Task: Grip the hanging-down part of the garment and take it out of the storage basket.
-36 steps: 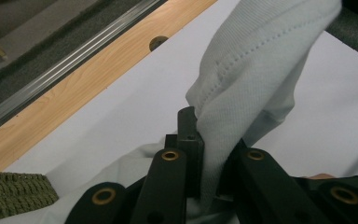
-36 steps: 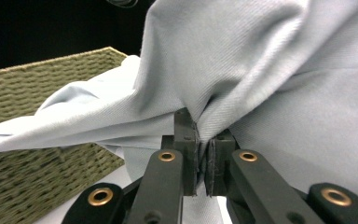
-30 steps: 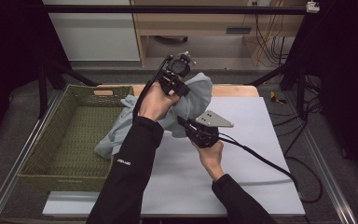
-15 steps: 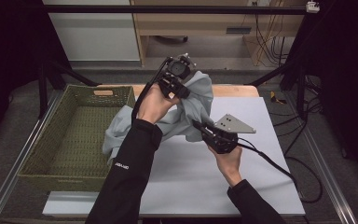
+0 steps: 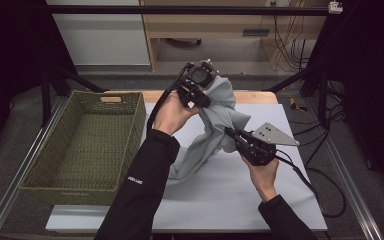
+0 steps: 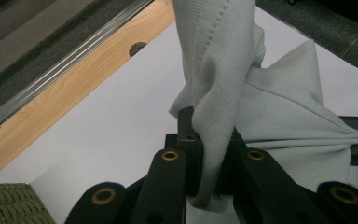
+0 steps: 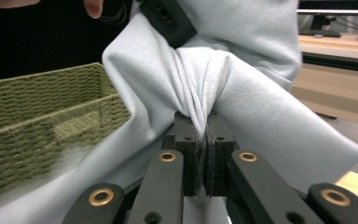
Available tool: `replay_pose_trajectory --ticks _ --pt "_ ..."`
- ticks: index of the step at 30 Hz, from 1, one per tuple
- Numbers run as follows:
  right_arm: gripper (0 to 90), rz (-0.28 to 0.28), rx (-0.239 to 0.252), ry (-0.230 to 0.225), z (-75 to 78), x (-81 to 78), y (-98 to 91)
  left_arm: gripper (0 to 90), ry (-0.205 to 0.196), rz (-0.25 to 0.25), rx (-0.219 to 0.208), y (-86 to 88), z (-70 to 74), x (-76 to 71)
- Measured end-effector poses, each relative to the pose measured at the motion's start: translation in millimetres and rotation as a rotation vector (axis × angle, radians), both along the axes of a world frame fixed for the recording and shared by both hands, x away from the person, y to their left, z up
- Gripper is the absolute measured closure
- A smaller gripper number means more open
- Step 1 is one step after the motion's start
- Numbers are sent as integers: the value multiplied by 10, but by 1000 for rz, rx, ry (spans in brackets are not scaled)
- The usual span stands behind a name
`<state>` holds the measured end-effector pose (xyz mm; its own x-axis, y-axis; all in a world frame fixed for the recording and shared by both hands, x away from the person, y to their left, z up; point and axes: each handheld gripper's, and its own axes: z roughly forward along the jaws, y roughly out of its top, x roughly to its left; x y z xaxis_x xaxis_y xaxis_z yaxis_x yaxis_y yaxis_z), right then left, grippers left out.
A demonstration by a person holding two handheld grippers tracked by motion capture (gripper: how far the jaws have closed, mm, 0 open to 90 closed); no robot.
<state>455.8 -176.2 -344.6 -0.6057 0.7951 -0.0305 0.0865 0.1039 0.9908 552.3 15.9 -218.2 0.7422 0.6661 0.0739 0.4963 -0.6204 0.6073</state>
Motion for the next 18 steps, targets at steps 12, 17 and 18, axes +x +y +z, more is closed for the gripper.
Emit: replay_pose_trajectory --ticks 12,17,18 --pt "453 35 15 54 -284 1 -92 836 -6 -30 12 -96 -78 -2" --pt "141 9 38 26 -269 -75 -182 836 -9 -37 6 -101 -94 7" --pt "99 -12 51 30 -259 -102 -200 835 -8 -31 -2 -97 -100 11"
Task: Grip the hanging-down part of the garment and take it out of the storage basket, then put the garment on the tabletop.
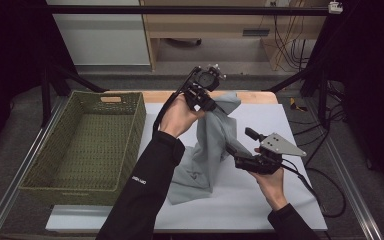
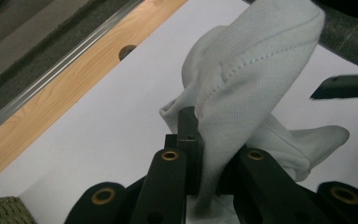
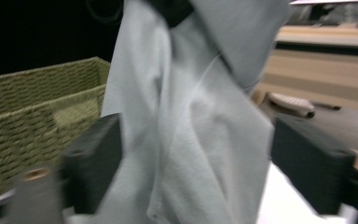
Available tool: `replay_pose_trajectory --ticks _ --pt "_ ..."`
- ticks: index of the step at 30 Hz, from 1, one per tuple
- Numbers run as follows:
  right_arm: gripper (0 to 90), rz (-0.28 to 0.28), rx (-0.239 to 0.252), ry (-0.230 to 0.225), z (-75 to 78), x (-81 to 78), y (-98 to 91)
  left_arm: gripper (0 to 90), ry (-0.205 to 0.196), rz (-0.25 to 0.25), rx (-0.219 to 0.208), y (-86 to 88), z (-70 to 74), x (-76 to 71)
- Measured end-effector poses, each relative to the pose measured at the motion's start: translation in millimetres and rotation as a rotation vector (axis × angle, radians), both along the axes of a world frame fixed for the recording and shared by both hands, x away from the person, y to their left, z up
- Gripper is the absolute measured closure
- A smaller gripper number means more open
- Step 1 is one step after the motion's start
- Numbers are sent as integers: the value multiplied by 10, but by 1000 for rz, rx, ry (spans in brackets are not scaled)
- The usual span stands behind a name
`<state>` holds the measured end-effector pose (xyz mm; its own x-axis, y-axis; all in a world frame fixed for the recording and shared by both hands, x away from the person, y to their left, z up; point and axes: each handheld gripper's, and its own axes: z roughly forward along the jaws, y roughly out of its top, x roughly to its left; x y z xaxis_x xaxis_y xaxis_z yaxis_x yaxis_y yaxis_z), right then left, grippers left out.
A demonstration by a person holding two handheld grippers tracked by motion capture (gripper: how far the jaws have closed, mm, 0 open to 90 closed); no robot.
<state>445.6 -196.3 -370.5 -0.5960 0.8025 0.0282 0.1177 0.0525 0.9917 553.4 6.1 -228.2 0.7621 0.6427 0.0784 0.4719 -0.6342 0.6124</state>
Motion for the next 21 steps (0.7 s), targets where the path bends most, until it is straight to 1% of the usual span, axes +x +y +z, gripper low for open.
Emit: replay_pose_trajectory --ticks 1,2,3,5,6,8,9,10,11,12,13,14,15,18,19,20,21 --pt "63 -9 11 7 8 -27 -16 836 0 2 2 2 -10 3" --pt "46 -22 9 -6 1 -37 -38 835 0 4 8 2 -22 5" --pt "22 -38 24 -5 -15 -77 -67 835 4 1 12 5 -32 6" --pt "13 -40 28 -8 -30 -91 -82 835 4 3 4 15 -46 8" --pt "5 -48 15 -13 -49 -106 -108 835 5 2 6 18 -52 10" --pt "4 -61 4 -12 -73 -132 -144 835 8 0 5 23 -68 15" --pt "4 -68 16 -10 -87 -154 -164 835 6 1 4 20 -83 16" --pt "4 -74 8 -22 -103 -157 -195 835 11 -2 5 20 -91 18" --pt "4 -72 7 -27 -115 -162 -219 834 12 -6 4 18 -108 16" --pt "4 -71 14 -22 -128 -174 -249 835 14 -11 5 20 -121 16" --pt "4 -76 32 -7 -137 -190 -258 834 17 -13 4 20 -139 15" --pt "4 -71 5 -24 -159 -185 -301 834 19 -18 5 24 -157 17" --pt "4 -71 22 -1 -168 -200 -308 834 21 -20 7 25 -177 17" --pt "4 -64 30 7 -212 -229 -341 834 22 -23 3 30 -246 13" --pt "4 -63 10 1 -231 -231 -367 834 26 -23 6 32 -273 16" --pt "4 -64 11 9 -243 -239 -377 834 29 -23 6 32 -300 16" --pt "4 -59 10 0 -261 -241 -392 834 34 -25 6 32 -328 18"
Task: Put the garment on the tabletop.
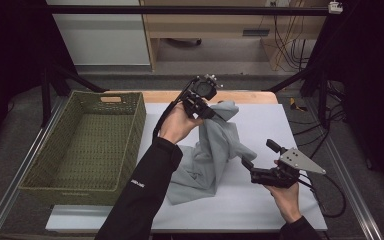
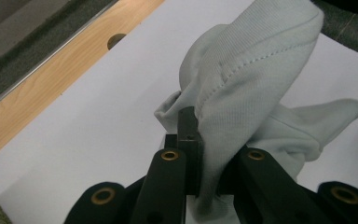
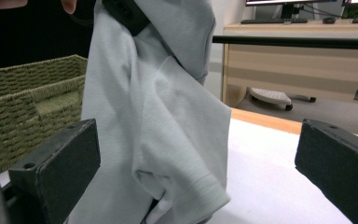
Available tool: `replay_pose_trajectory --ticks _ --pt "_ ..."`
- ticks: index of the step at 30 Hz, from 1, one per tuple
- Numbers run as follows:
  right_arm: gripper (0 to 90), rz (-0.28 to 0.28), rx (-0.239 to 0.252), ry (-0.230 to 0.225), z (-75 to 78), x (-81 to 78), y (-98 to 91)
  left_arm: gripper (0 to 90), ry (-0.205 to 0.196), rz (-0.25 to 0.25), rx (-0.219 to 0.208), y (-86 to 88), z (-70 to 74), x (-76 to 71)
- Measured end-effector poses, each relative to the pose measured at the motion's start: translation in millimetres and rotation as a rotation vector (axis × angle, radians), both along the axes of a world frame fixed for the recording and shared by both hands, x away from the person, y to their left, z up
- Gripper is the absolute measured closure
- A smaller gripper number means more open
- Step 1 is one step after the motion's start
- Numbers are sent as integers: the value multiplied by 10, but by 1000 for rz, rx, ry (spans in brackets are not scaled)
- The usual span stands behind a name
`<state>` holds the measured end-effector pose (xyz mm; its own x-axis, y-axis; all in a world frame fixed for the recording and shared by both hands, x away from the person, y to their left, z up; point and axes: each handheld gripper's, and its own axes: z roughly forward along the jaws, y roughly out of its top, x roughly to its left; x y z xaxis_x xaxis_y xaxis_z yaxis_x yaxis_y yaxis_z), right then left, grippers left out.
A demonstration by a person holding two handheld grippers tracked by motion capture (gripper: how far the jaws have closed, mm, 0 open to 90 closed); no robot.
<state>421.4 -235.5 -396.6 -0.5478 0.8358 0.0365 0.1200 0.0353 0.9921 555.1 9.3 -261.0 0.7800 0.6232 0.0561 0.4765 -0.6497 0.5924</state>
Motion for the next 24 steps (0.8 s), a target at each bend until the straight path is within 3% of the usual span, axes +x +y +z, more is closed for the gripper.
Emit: replay_pose_trajectory --ticks 1,4,9,13,22,24 --pt "4 1 18 17 -5 -16 1 833 3 -3 3 -3 -31 2" --pt "4 -4 -1 15 -56 -30 -43 832 12 -12 11 -30 -148 -6" --pt "4 -2 21 28 -114 -57 -102 830 38 -31 23 -101 -394 -18" --pt "4 -9 11 33 -145 -75 -151 830 62 -48 38 -160 -585 -29" --pt "4 -17 13 46 -168 -79 -202 825 106 -65 59 -202 -847 -16" --pt "4 -13 18 46 -175 -76 -193 817 108 -63 45 -189 -880 -14"
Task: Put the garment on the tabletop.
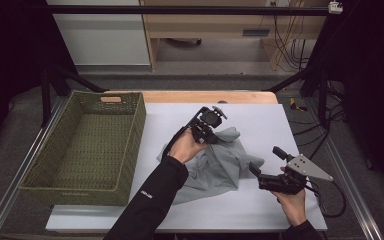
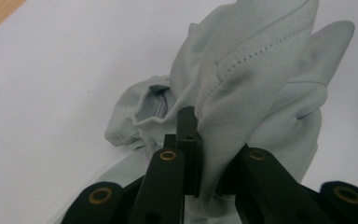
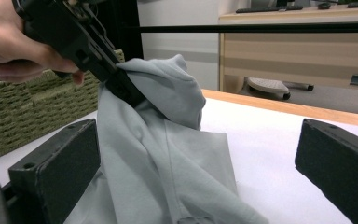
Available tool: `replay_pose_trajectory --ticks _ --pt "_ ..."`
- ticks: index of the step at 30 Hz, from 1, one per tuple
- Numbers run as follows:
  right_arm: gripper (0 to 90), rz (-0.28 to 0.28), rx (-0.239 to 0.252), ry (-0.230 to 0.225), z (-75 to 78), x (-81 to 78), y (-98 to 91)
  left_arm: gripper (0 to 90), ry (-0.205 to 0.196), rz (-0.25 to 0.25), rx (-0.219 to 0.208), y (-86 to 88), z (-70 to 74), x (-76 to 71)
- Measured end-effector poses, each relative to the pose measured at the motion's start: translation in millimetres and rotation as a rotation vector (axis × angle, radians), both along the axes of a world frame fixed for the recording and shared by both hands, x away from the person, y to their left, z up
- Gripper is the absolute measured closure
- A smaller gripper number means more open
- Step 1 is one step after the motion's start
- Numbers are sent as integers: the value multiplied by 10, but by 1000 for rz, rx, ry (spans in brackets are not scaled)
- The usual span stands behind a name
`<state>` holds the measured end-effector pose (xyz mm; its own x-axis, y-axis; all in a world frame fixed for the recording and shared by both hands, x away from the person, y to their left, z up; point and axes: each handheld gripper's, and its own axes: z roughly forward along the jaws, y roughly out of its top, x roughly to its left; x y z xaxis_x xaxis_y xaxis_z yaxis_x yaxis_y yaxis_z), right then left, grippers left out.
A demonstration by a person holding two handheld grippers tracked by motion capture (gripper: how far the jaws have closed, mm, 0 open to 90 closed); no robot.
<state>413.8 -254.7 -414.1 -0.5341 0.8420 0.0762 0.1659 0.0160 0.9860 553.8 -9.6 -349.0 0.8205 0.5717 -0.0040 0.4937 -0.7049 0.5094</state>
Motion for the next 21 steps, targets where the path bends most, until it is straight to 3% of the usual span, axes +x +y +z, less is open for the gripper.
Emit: replay_pose_trajectory --ticks 2,4,8,11,15,21 --pt "4 -1 -1 3 -4 -1 -6 747 -4 8 -15 31 4 5" --pt "4 -3 3 8 -7 -1 -19 595 -24 22 -33 59 31 -5" --pt "4 -9 5 6 -7 1 -30 378 -77 46 -153 187 158 -71" --pt "3 -6 -4 4 -12 9 -30 230 -181 97 -197 274 236 -186" --pt "3 -7 18 11 -1 7 -32 136 -227 93 -261 441 288 -301" --pt "3 -16 10 10 2 16 -57 93 -249 105 -427 648 150 -483"
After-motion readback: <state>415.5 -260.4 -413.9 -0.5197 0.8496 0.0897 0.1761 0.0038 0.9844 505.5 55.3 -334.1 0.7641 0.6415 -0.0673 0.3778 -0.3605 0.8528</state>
